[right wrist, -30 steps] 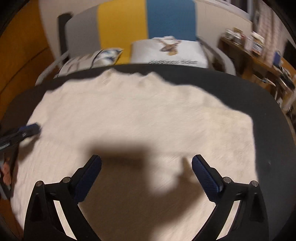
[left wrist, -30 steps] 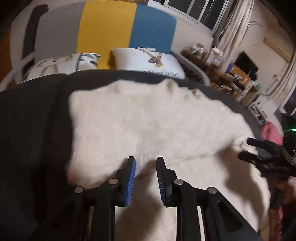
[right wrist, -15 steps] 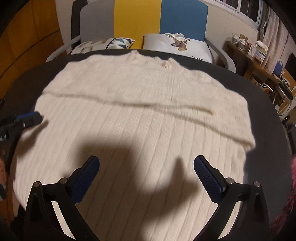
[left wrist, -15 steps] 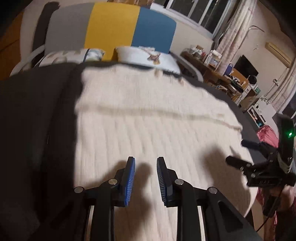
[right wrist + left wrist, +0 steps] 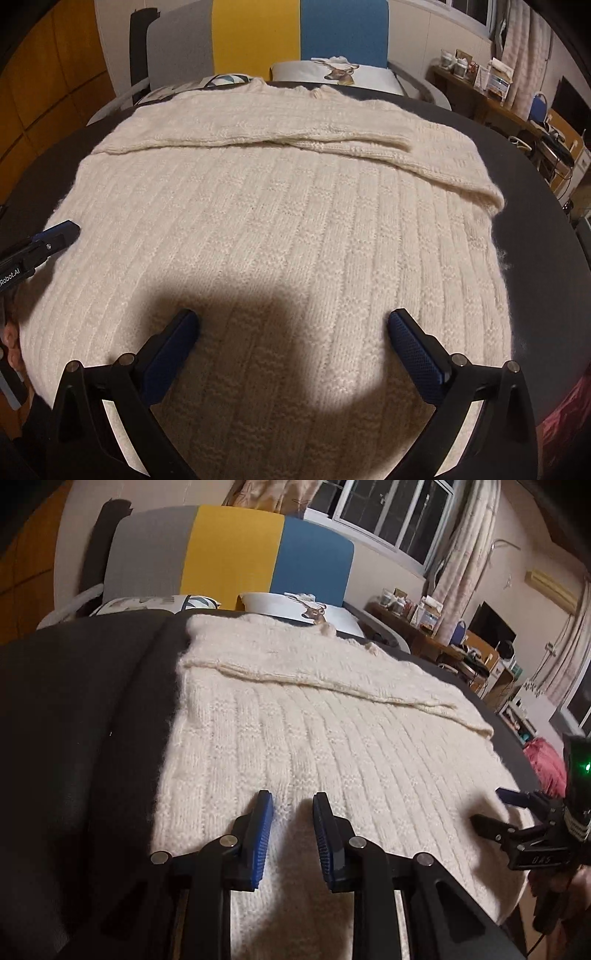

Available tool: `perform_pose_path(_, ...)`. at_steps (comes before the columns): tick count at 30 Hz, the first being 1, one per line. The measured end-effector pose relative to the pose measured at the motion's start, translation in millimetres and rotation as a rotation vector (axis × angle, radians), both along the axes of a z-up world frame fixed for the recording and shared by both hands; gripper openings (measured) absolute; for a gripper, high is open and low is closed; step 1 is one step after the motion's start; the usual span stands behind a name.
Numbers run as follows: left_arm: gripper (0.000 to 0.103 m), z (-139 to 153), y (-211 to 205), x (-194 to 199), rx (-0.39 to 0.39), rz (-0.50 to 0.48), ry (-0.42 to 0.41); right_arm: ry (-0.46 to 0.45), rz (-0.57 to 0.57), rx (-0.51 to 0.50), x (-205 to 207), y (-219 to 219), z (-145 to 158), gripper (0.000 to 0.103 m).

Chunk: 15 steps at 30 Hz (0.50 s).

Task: Fold clothes
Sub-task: 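Open both grippers and press the folded sweater flat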

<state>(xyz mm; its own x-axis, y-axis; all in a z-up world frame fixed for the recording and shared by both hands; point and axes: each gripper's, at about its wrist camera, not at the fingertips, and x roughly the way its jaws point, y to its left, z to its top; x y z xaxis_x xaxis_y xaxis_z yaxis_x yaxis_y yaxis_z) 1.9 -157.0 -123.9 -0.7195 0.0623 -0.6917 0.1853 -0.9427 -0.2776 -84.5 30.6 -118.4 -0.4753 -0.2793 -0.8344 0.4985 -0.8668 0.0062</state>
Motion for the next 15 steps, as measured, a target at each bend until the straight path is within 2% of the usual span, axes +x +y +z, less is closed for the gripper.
perform_pose_path(7,0.023,9.6,-8.6,-12.5,-0.022,-0.015,-0.061,-0.01,0.025,-0.005,-4.6,-14.1,-1.0,0.103)
perform_pose_path(11,0.026,22.9,-2.4,22.0,-0.067,-0.027,-0.051,-0.045,0.03,-0.016,0.5,-2.4,7.8,0.103)
perform_pose_path(13,0.026,23.3,-6.4,49.6,-0.05,-0.009,-0.046,-0.034,0.03,-0.025,11.9,10.5,10.7,0.103)
perform_pose_path(15,0.026,18.8,-15.6,80.0,0.001,0.03,-0.058,-0.032,0.036,-0.018,23.3,24.1,8.3,0.103)
